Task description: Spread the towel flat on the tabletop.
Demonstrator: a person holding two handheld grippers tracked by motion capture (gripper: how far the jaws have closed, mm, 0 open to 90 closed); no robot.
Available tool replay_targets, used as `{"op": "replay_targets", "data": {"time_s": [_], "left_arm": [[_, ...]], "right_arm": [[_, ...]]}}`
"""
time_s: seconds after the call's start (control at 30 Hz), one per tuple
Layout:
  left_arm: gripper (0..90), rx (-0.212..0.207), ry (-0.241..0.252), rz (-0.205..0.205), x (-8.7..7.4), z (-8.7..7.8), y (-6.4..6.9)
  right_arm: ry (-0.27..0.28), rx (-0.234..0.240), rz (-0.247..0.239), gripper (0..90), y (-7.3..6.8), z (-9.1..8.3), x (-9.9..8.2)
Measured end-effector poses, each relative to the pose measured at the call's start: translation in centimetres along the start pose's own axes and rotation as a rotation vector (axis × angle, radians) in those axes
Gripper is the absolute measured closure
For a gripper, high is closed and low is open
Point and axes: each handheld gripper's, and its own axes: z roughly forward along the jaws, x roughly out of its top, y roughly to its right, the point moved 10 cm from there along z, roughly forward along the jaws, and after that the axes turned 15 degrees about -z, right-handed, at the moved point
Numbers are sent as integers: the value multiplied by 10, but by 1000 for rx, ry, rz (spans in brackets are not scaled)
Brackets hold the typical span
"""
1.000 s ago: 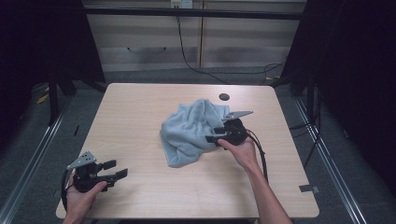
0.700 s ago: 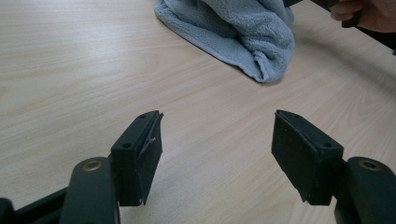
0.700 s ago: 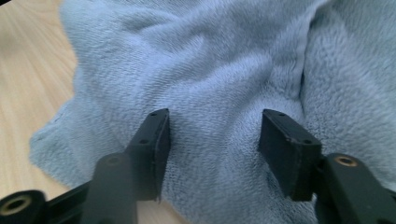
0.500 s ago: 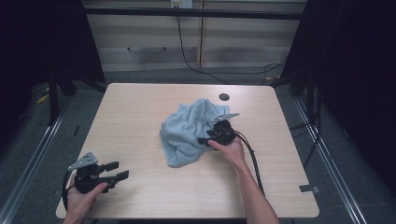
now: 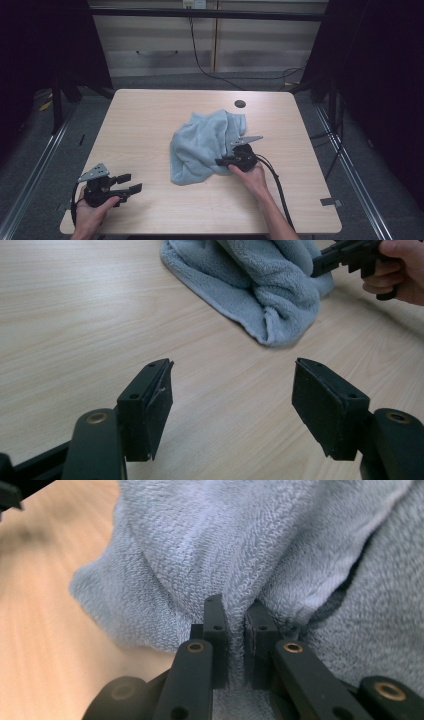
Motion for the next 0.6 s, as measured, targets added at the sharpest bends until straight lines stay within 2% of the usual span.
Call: {"op": "replay_targets", "data": {"time_s": [0.13,0.2,0.23,0.3,0.37,0.43,0.47,0.5,0.53,0.6], "left_arm": [[317,-18,-9,11,4,7,9],[316,-17,-23,32,7,14,14],[317,-44,-39,38,10,22,21],[320,-43,-47,48,11,26,24],[350,-72,-58,52,14,36,32],[375,-81,-57,63,18,48,38],[526,-95,-63,75,18,53,43],[526,-112,-65,95,18,57,48],[539,-104,-70,96,19,67,51],[559,-113,-78,88,19,72,53]], "right_arm": [[-1,10,-19,836,-10,-6,-2],[2,16,-20,836,-15,-10,-3],[17,16,-30,836,-18,-15,-1],[25,16,-31,836,-20,-18,-1],[42,10,-26,836,-22,-25,1],[49,6,-27,836,-22,-27,1],[65,6,-24,836,-22,-31,3],[65,6,-24,836,-22,-31,3],[75,7,-26,837,-22,-35,4],[81,6,-19,837,-21,-36,4]]}}
